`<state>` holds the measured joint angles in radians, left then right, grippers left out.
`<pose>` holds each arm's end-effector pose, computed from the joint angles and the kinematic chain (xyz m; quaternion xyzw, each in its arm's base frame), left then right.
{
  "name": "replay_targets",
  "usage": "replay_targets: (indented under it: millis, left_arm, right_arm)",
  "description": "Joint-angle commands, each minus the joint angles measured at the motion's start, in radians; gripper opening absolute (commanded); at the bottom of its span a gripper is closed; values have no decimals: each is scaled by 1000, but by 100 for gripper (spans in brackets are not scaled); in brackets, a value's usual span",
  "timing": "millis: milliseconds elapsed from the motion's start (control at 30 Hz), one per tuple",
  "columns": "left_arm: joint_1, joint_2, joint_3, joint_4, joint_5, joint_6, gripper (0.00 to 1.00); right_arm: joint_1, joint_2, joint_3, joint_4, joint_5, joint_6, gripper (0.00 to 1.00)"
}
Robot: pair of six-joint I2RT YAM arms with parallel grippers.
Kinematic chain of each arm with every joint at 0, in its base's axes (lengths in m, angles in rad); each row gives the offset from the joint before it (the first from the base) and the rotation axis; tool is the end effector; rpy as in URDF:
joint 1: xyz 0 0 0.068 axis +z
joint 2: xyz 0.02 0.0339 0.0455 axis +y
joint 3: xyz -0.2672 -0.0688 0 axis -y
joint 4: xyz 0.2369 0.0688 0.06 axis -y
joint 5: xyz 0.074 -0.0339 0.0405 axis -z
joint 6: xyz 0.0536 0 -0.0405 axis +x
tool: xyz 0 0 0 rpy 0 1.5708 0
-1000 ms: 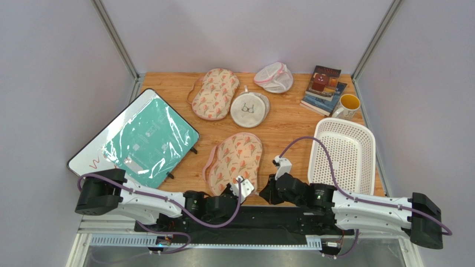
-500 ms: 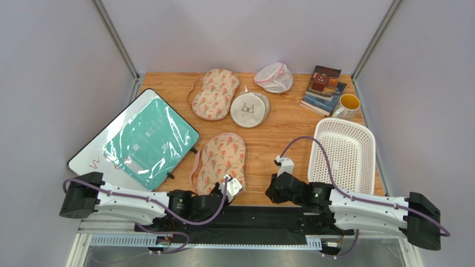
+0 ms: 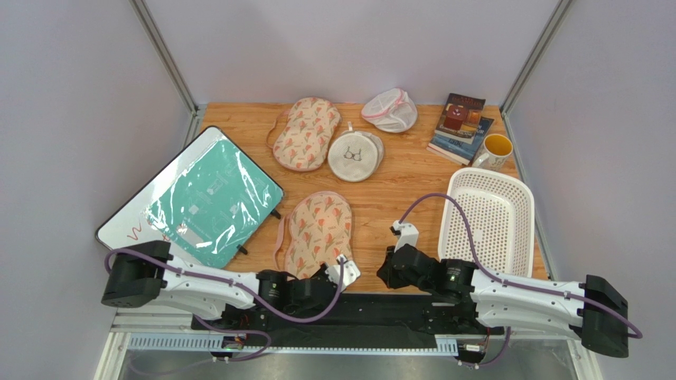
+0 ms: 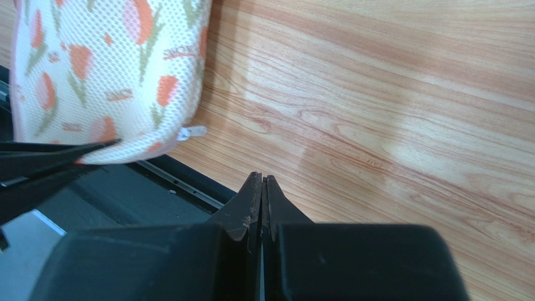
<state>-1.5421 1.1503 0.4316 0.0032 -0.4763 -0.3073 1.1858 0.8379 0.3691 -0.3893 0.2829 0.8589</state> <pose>0.0309 -0.2197 0.1668 0.4321 0.7777 -0.1926 0.4140 0.0746 0.1443 0.1637 -0.1025 0.9235 0.2258 0.2928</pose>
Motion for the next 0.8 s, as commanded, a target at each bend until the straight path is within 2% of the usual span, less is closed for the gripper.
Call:
replay_targets:
  millis: [0, 67, 133, 200, 233, 267, 367, 467, 567, 633, 667, 767]
  left_arm:
    - [-1, 98, 102, 107, 51, 54, 2]
    - [-1, 134, 119, 109, 35, 47, 42]
    - [-1, 131, 133, 104, 7, 34, 76]
    - [-1, 115, 142, 72, -57, 10, 95]
    - [-1, 86, 145, 54, -86, -5, 99]
    - [0, 66, 147, 32, -143, -19, 100]
    - [5, -39, 147, -61, -234, -82, 100]
    - [77, -176, 144, -218, -251, -222, 100]
    - [189, -323, 141, -405, -269, -366, 100]
    - [316, -424, 134, -537, -230, -447, 100]
    - [409, -455, 127, -593, -207, -454, 100]
    - [573, -535, 128, -682, -125, -467, 100]
  right_arm:
    - [-5, -39, 34, -5, 22, 0, 2]
    - [-5, -49, 34, -23, 29, 2, 8]
    - [-5, -68, 34, -39, 32, 2, 15]
    - [-3, -83, 36, -48, 39, 2, 25]
    - [-5, -89, 39, -57, 41, -3, 30]
    - [-5, -91, 50, -63, 42, -9, 39]
    - [-5, -97, 97, -92, 55, -50, 52]
    - [-3, -73, 154, -111, 49, -132, 55]
    - [30, -2, 244, -79, 13, -228, 57]
    - [61, 56, 326, -50, 4, -279, 57]
    - [99, 132, 353, -40, 7, -291, 58]
    - [179, 313, 485, -8, 28, -346, 59]
